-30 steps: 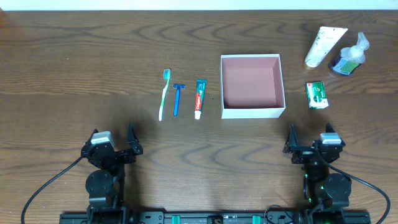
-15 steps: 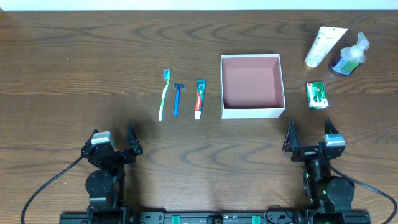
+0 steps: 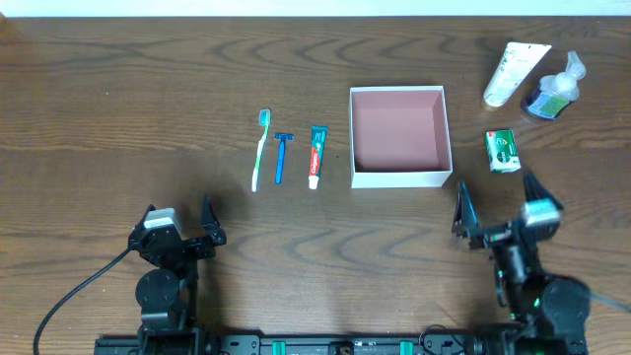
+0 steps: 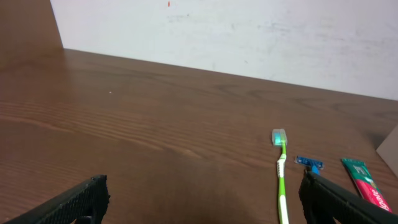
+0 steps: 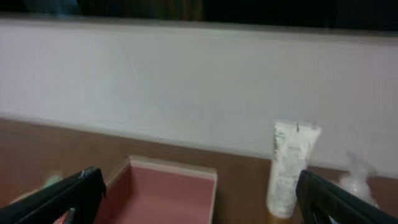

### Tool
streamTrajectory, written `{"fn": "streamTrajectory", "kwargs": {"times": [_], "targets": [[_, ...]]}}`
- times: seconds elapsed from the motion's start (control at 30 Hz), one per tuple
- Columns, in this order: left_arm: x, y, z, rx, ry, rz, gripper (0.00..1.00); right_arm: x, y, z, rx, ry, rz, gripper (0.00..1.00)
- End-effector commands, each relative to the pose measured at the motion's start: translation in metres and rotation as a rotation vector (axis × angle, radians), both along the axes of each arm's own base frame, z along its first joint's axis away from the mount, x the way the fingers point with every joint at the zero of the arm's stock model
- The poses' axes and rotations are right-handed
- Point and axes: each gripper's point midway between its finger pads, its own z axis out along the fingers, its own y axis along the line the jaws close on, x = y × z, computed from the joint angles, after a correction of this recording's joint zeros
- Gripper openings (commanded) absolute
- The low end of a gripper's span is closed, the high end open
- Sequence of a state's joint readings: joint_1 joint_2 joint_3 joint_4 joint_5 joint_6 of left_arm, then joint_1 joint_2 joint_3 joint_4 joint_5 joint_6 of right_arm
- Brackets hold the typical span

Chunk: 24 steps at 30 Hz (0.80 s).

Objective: Pack container
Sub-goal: 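Reach the right gripper forward to the white Pantene tube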

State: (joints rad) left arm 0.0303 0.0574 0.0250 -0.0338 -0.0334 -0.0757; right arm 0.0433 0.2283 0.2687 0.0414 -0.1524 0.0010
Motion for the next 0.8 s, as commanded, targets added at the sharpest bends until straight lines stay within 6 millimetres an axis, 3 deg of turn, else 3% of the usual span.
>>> {"fn": "streamTrajectory", "kwargs": {"times": [0.0, 0.2, 0.33, 0.43, 0.6, 0.77], "targets": [[-0.002, 0.005, -0.019, 0.000, 0.056, 0.031, 0.98, 0.019, -0.008, 0.012, -0.066, 0.121, -0.046, 0.99], [-0.002, 0.005, -0.019, 0.000, 0.056, 0.031, 0.98, 0.044, 0.024, 0.004, -0.062, 0.413, 0.150, 0.99], [-0.002, 0.005, -0.019, 0.000, 0.056, 0.031, 0.98, 0.065, 0.024, 0.002, -0.049, 0.471, 0.146, 0.99], [-0.002, 0.005, -0.019, 0.000, 0.056, 0.031, 0.98, 0.087, 0.006, 0.000, -0.023, 0.524, 0.028, 0.99], [-0.002, 0.005, -0.019, 0.000, 0.056, 0.031, 0.98, 0.130, -0.029, 0.022, 0.010, 0.672, -0.099, 0.99], [-0.002, 0.005, -0.019, 0.000, 0.056, 0.031, 0.98, 0.162, -0.032, 0.032, 0.035, 0.791, -0.071, 0.99]]}}
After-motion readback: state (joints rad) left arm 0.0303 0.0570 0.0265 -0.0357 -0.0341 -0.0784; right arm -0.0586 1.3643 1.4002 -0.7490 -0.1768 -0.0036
